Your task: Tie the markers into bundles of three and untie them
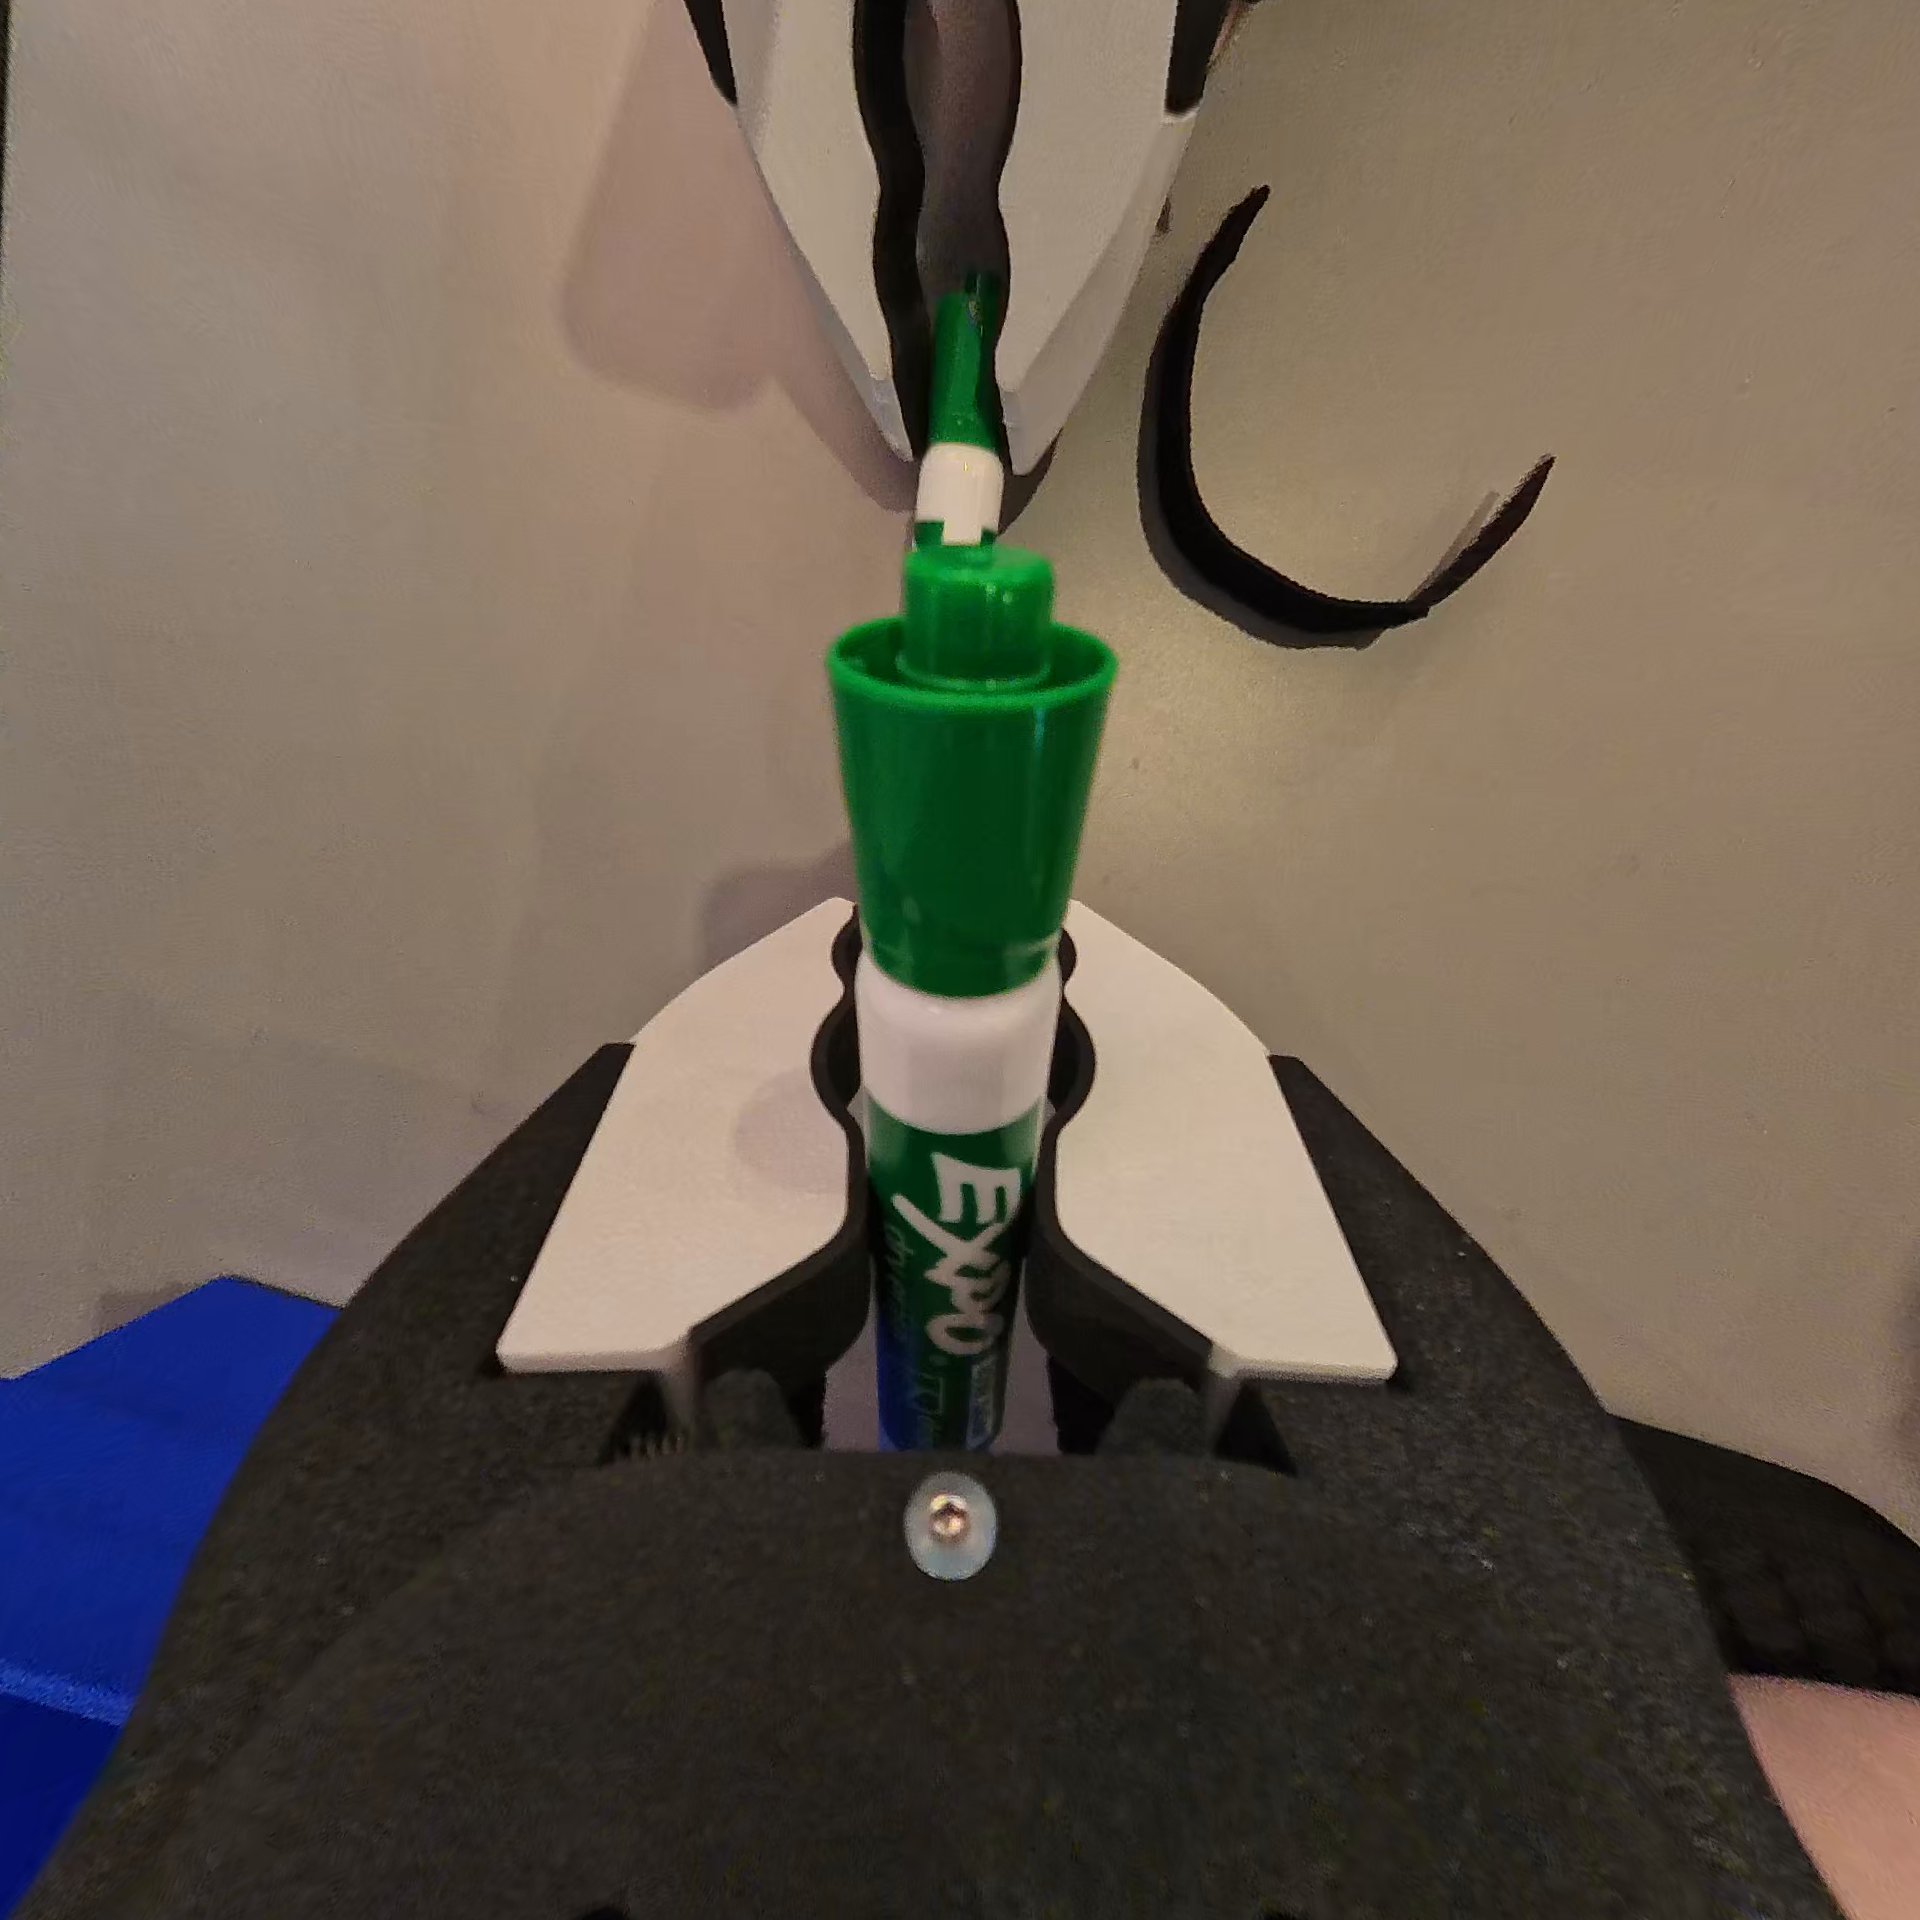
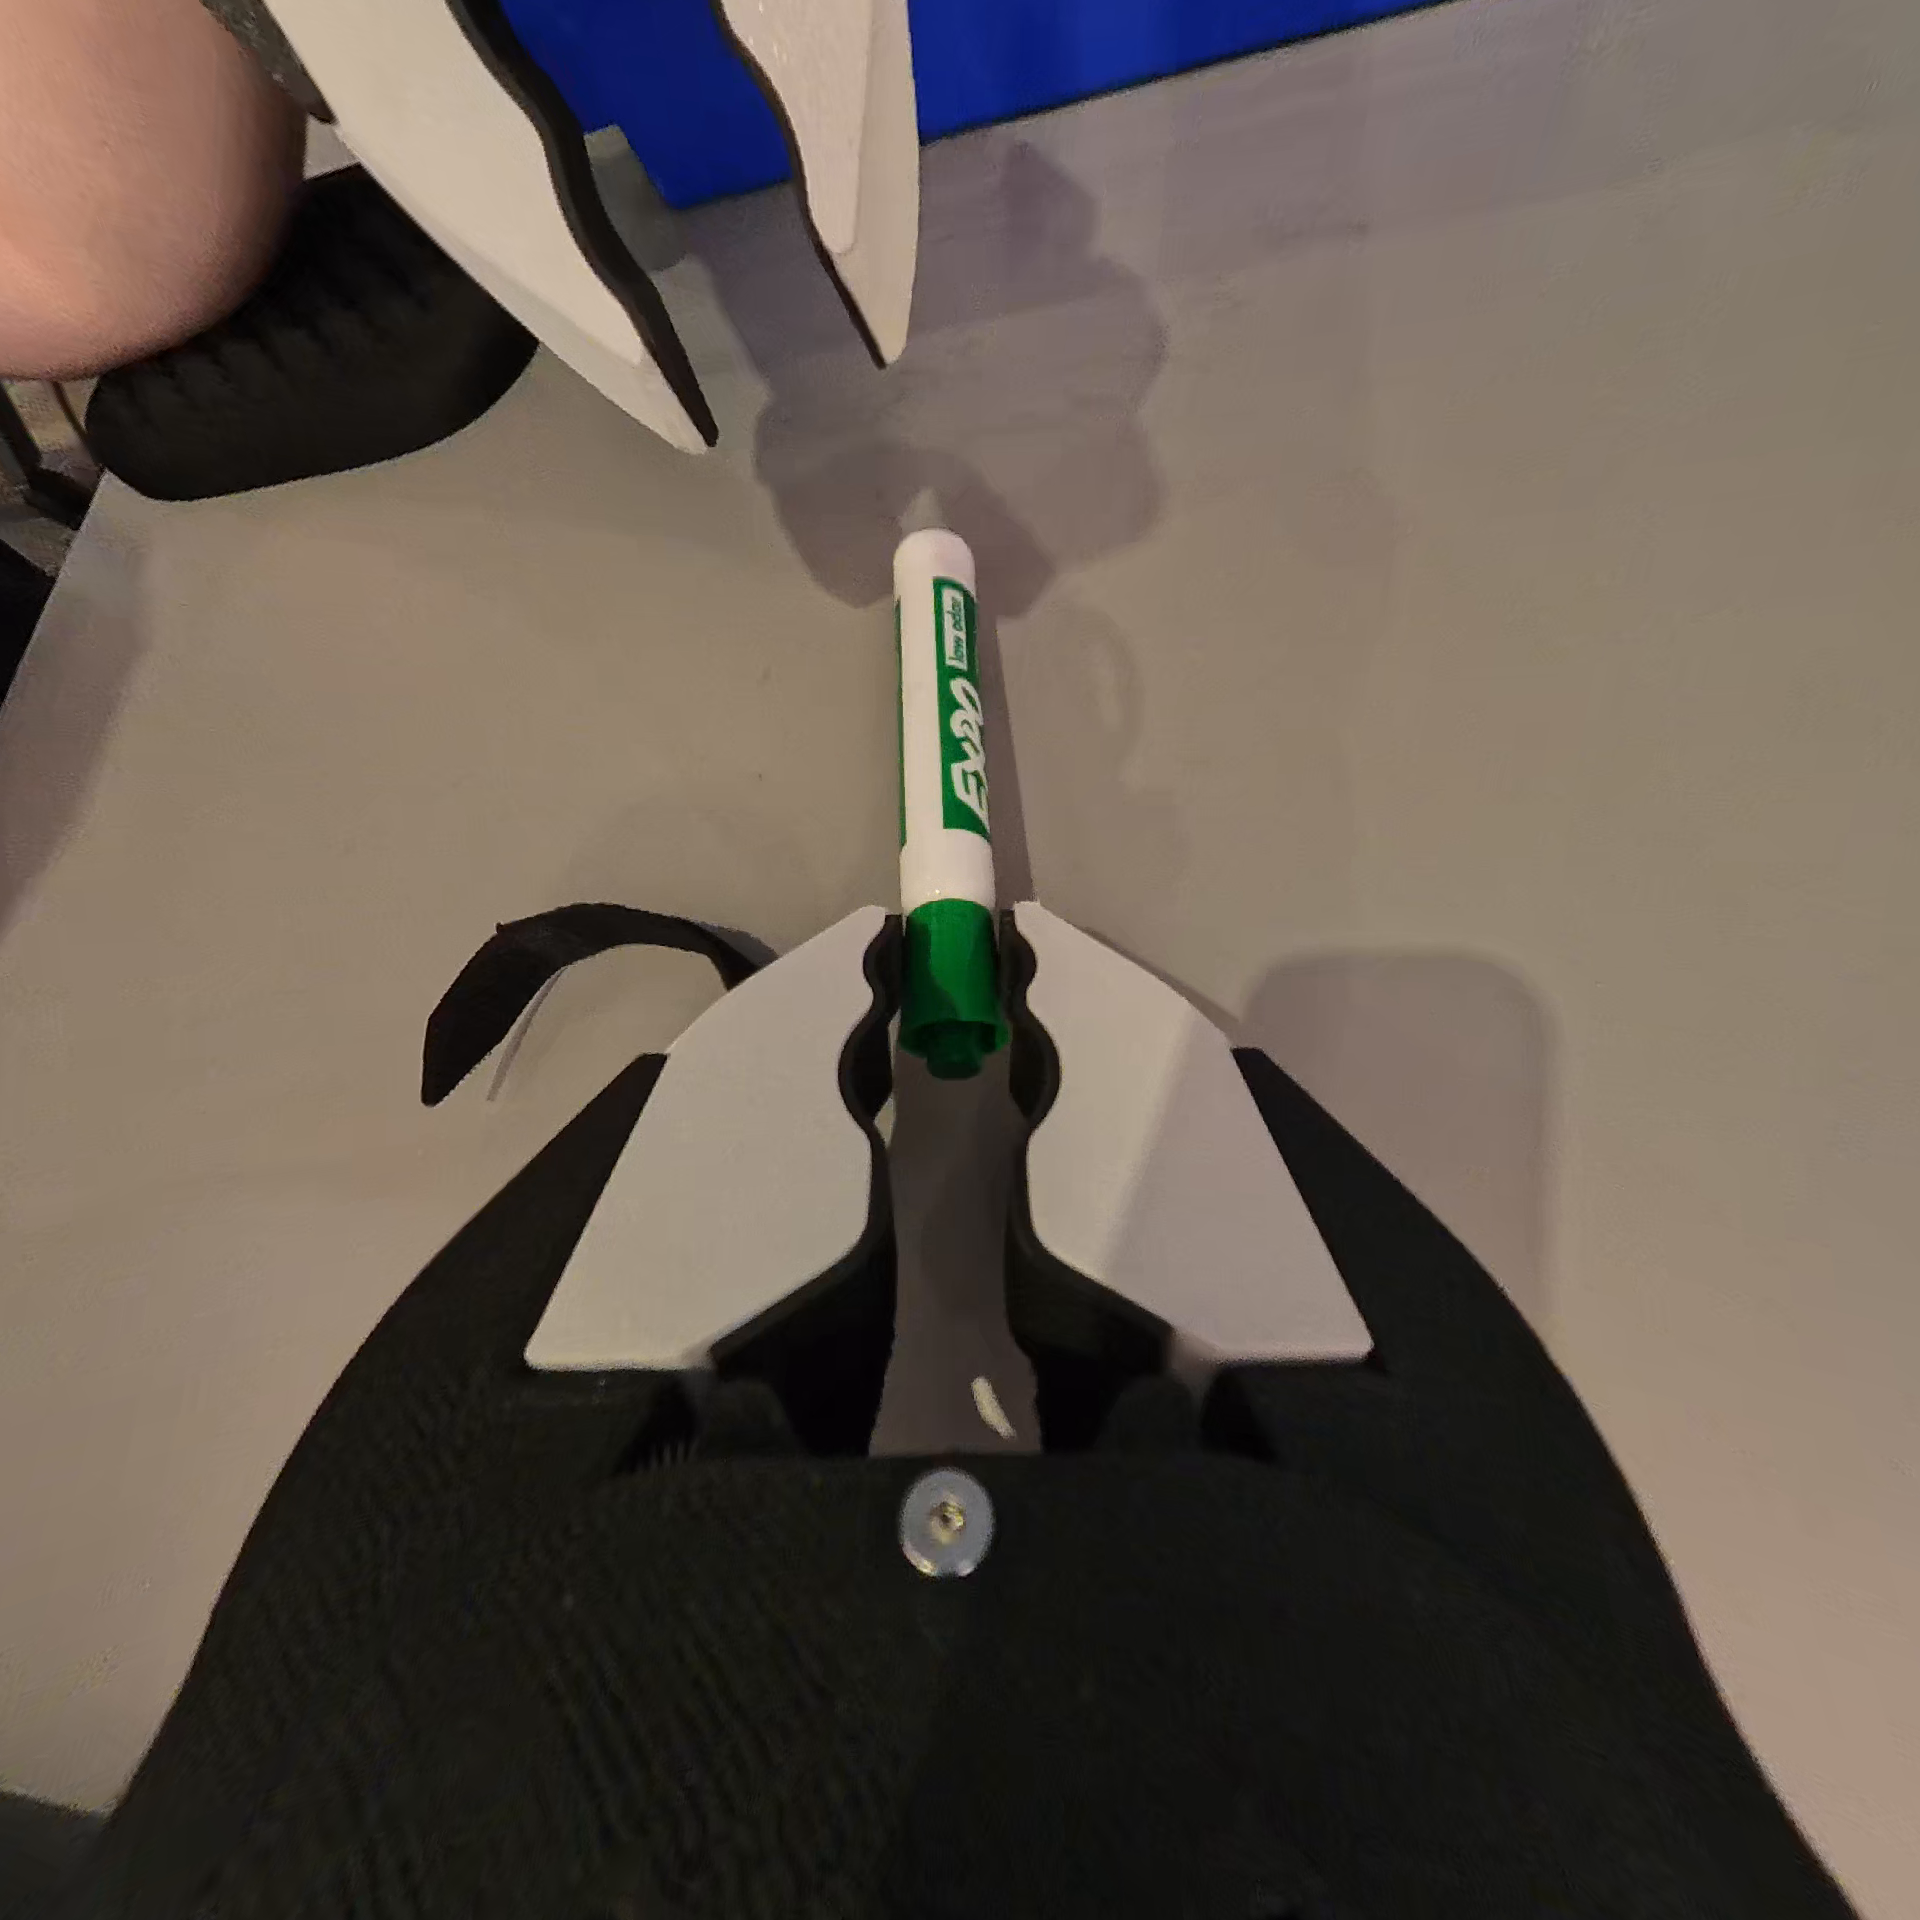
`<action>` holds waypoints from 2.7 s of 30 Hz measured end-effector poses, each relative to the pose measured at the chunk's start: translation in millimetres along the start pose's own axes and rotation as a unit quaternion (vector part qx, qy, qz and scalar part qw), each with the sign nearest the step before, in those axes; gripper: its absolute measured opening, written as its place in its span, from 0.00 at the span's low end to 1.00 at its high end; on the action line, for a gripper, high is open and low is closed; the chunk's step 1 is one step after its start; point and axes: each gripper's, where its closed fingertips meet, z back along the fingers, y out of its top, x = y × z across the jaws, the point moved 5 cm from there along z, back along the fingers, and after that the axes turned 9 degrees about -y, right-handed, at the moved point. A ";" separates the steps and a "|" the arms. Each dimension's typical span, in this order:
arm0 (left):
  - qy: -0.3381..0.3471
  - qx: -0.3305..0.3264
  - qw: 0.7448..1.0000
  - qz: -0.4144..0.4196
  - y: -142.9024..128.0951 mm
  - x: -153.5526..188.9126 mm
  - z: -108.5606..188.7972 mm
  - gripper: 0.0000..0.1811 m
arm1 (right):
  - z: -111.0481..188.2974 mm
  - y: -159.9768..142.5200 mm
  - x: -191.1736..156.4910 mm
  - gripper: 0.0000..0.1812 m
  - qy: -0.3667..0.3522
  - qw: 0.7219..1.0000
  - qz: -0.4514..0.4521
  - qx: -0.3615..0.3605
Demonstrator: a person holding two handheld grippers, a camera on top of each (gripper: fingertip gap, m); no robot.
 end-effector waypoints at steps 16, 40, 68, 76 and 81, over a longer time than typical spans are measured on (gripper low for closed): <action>0.000 -0.012 1.000 0.000 -5.8 -0.4 2.1 0.17 | 121.9 2.3 -23.3 0.19 -0.117 0.992 0.036 -0.013; 0.001 -0.027 1.000 0.015 -12.8 -6.8 -3.3 0.17 | -9.3 -11.8 -6.7 0.11 -0.065 0.995 0.060 -0.039; -0.024 -0.024 0.999 -0.020 8.1 17.1 -9.8 0.17 | 17.9 80.2 -59.9 0.10 -0.095 0.984 0.128 0.084; -0.016 -0.035 0.999 -0.029 8.6 16.6 -13.4 0.18 | 17.7 79.2 -57.5 0.10 -0.075 0.985 0.113 0.106; -0.016 -0.032 0.999 -0.035 10.6 18.6 -13.7 0.17 | 18.7 80.3 -59.0 0.10 -0.065 0.985 0.107 0.117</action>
